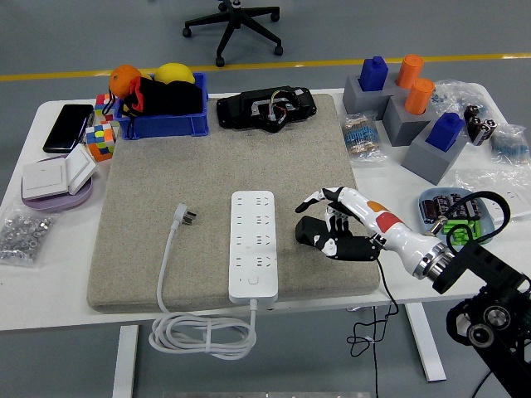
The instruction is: Press the white button,pick up the black plug,place it near the board,insert it into the board
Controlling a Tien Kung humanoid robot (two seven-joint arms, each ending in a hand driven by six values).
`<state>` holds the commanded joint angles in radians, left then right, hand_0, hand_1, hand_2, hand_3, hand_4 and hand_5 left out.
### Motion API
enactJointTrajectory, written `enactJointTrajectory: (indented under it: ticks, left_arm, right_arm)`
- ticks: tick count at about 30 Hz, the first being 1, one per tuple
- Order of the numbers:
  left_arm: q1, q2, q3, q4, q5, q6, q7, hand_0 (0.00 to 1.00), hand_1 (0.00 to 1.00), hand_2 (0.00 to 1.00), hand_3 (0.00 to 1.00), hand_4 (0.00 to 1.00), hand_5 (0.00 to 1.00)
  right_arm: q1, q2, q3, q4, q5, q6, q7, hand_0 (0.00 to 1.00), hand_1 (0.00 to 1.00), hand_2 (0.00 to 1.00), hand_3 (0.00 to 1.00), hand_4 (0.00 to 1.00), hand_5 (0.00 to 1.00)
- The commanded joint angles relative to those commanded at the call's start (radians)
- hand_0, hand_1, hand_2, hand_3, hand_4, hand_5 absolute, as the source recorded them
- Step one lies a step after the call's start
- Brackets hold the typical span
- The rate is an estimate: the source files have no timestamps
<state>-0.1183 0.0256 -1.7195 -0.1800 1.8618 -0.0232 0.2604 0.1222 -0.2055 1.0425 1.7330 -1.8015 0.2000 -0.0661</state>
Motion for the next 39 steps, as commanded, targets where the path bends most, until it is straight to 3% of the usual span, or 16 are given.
enactJointTrajectory:
  ticks: [7, 19, 25, 39]
  left_arm:
    - [0.000, 0.000, -0.001, 0.000, 0.006, -0.001, 0.001, 0.476, 0.507, 0.508, 0.590, 0.567, 0.266]
    - [0.006, 0.000, -0.008, 0.000, 0.009, 0.000, 0.001, 0.476, 0.506, 0.508, 0.589, 0.564, 0.263]
    - [0.005, -0.003, -0.005, 0.000, 0.004, 0.000, 0.001, 0.477, 0.507, 0.508, 0.589, 0.563, 0.262]
    - [0.003, -0.001, -0.009, 0.000, 0.007, 0.000, 0.003, 0.477, 0.507, 0.508, 0.589, 0.562, 0.260]
  right_arm:
    - [0.056, 0.011, -0.108, -0.056, -0.011, 0.003, -0.021, 0.002, 0.008, 0.117, 0.596, 0.270, 0.002]
    - [0.147, 0.029, -0.245, -0.181, -0.093, -0.045, -0.039, 0.002, 0.002, 0.114, 0.581, 0.239, 0.002]
    - [0.185, 0.028, -0.301, -0.255, -0.107, -0.072, -0.013, 0.002, 0.002, 0.114, 0.583, 0.229, 0.002]
    - [0.214, 0.029, -0.360, -0.279, -0.092, -0.092, 0.009, 0.002, 0.002, 0.112, 0.578, 0.226, 0.002]
